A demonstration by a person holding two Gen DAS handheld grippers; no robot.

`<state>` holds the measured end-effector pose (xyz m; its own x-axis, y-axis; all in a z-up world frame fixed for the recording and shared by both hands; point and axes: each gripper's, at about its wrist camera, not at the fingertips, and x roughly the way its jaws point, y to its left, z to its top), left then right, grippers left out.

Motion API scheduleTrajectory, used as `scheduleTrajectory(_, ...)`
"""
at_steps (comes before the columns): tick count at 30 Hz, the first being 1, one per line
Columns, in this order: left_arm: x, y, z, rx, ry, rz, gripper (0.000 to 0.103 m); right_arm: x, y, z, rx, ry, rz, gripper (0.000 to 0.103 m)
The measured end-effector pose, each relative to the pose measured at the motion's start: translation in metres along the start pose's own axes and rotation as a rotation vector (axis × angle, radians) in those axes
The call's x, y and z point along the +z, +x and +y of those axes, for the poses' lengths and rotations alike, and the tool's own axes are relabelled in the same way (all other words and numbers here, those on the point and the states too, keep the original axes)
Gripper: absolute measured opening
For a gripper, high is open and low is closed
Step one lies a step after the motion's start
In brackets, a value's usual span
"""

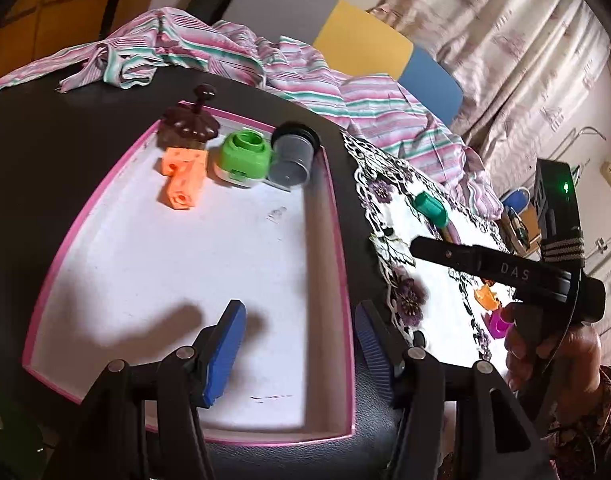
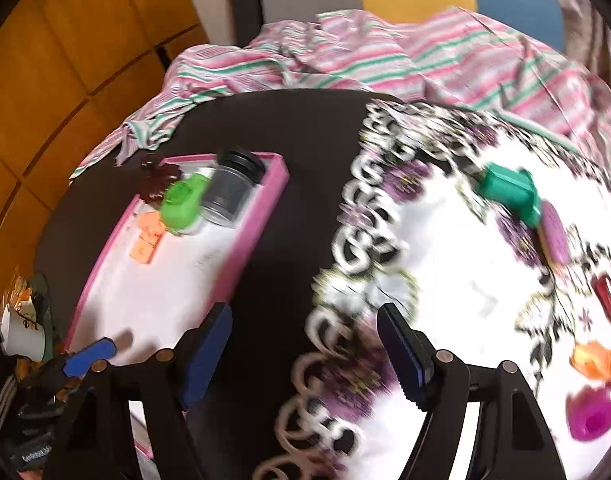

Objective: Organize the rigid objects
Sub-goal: 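Reach to the cloth and grasp the yellow-orange block with the right tool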

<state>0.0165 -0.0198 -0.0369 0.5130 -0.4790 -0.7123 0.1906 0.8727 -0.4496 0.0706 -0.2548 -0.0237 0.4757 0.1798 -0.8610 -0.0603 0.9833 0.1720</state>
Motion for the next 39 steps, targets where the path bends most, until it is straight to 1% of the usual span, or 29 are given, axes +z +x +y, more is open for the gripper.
scheduleTrajectory(5, -0.005, 0.001, -0.017, -0.006, 0.053, 0.013, 0.058, -0.013, -0.019, -0.040, -0.086, 0.085, 0.021, 0.076)
scheduleTrajectory(8, -0.008, 0.002, -0.026, -0.019, 0.073, 0.018, 0.058, -0.017, -0.039, -0.074, -0.142, 0.179, 0.025, 0.076)
scheduleTrajectory(10, -0.009, 0.003, -0.030, -0.026, 0.084, 0.022, 0.058, -0.019, -0.057, -0.103, -0.186, 0.264, 0.017, 0.077)
scheduleTrajectory(12, -0.011, 0.003, -0.035, -0.036, 0.094, 0.026, 0.058, -0.023, -0.078, -0.133, -0.216, 0.377, -0.002, 0.081)
scheduleTrajectory(13, -0.013, 0.004, -0.037, -0.036, 0.098, 0.030, 0.058, -0.026, -0.087, -0.150, -0.225, 0.441, -0.010, 0.085)
scheduleTrajectory(14, -0.014, 0.005, -0.039, -0.041, 0.100, 0.034, 0.058, -0.032, -0.098, -0.171, -0.237, 0.530, -0.021, 0.086)
scheduleTrajectory(15, -0.014, 0.005, -0.040, -0.048, 0.102, 0.036, 0.058, -0.035, -0.104, -0.184, -0.241, 0.588, -0.028, 0.087)
scheduleTrajectory(17, -0.016, 0.005, -0.043, -0.055, 0.111, 0.039, 0.058, -0.048, -0.116, -0.221, -0.246, 0.744, -0.042, 0.087)
scheduleTrajectory(19, -0.017, 0.005, -0.047, -0.064, 0.118, 0.042, 0.058, -0.059, -0.118, -0.248, -0.243, 0.836, -0.037, 0.087)
scheduleTrajectory(20, -0.017, 0.005, -0.047, -0.066, 0.120, 0.043, 0.058, -0.064, -0.115, -0.258, -0.234, 0.872, -0.021, 0.087)
scheduleTrajectory(22, -0.018, 0.005, -0.049, -0.065, 0.124, 0.042, 0.058, -0.077, -0.105, -0.274, -0.177, 0.972, 0.021, 0.087)
scheduleTrajectory(24, -0.018, 0.004, -0.048, -0.067, 0.121, 0.042, 0.058, -0.085, -0.094, -0.280, -0.079, 1.041, 0.055, 0.087)
scheduleTrajectory(25, -0.018, 0.004, -0.047, -0.066, 0.117, 0.041, 0.058, -0.086, -0.088, -0.279, -0.051, 1.050, 0.070, 0.087)
scheduleTrajectory(27, -0.017, 0.004, -0.046, -0.063, 0.109, 0.041, 0.058, -0.080, -0.079, -0.268, -0.018, 1.011, 0.069, 0.086)
scheduleTrajectory(29, -0.018, 0.003, -0.044, -0.060, 0.104, 0.043, 0.058, -0.065, -0.068, -0.252, 0.034, 0.943, 0.057, 0.085)
scheduleTrajectory(31, -0.017, 0.003, -0.043, -0.058, 0.104, 0.040, 0.058, -0.048, -0.059, -0.230, 0.125, 0.875, 0.051, 0.085)
scheduleTrajectory(32, -0.017, 0.003, -0.043, -0.055, 0.104, 0.041, 0.058, -0.041, -0.055, -0.221, 0.157, 0.845, 0.055, 0.085)
scheduleTrajectory(34, -0.016, 0.003, -0.043, -0.054, 0.101, 0.043, 0.058, -0.025, -0.052, -0.201, 0.205, 0.762, 0.060, 0.085)
scheduleTrajectory(36, -0.016, 0.001, -0.043, -0.051, 0.104, 0.039, 0.058, -0.015, -0.057, -0.189, 0.213, 0.685, 0.060, 0.085)
scheduleTrajectory(37, -0.016, 0.001, -0.043, -0.048, 0.106, 0.037, 0.058, -0.011, -0.065, -0.188, 0.202, 0.651, 0.042, 0.085)
scheduleTrajectory(39, -0.016, 0.001, -0.043, -0.052, 0.101, 0.036, 0.058, -0.006, -0.085, -0.197, 0.139, 0.603, -0.018, 0.085)
